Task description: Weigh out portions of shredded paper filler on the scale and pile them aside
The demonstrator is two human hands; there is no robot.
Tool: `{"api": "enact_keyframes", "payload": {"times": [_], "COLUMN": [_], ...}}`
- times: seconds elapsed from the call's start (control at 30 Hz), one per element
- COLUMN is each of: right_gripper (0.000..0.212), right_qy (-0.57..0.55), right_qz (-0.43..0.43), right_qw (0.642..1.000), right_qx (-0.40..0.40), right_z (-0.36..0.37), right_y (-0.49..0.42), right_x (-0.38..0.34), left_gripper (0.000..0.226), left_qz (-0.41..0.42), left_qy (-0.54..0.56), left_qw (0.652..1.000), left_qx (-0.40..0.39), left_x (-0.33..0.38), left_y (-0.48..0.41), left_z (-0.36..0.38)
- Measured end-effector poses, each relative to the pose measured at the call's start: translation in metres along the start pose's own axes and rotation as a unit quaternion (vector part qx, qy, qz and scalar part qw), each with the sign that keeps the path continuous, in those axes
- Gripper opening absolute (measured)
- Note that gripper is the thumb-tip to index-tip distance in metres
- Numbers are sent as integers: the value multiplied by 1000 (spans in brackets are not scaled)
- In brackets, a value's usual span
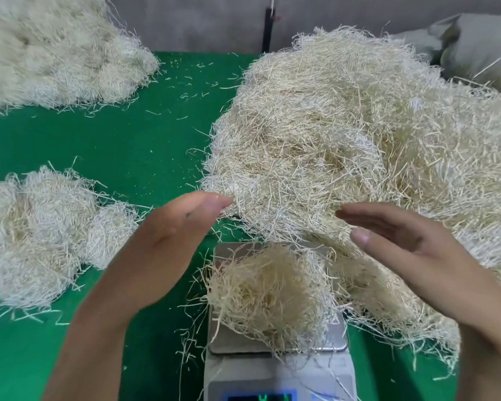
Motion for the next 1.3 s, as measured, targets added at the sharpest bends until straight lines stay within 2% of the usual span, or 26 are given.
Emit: {"api": "enact_keyframes", "payload": {"times": [0.07, 0.17, 0.37, 0.7, 1.03, 1.3], "right_gripper": [33, 32, 32, 28, 23, 23], "right_qy": [-37, -26, -36, -31, -17, -36], "right_qz": [-4, 2, 21, -8, -4, -10], "right_qw": [999, 1000, 999, 999, 999, 997], "right_qx": [37, 18, 22, 37, 35, 74], "right_z": [5, 22, 29, 30, 42, 34], "right_y": [-5, -6, -3, 1, 12, 21], "right_x": [-5, -7, -2, -13, -14, -16], "left_gripper": [38, 54, 35, 40, 41, 29], "left_qz": [2, -21, -33, 18, 21, 41], "left_qy": [-3, 31, 71, 94, 144, 138], "left_qw": [1000, 999, 995, 993, 988, 987], "left_qx": [-5, 18, 59, 63, 44, 65], "left_x": [8, 20, 15, 26, 23, 26], "left_y": [-11, -9, -10, -7, 5, 9], "left_z": [6, 10, 2, 9, 22, 10]}}
Point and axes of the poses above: each hand's wrist, its own y-axis away from the middle knuckle, its own z-axis out of the palm, x = y × z, the point moved 8 cm from there along -y, towards the middle knuckle, and after that the axes turned 3 degrees about z, right-handed, at the moved point
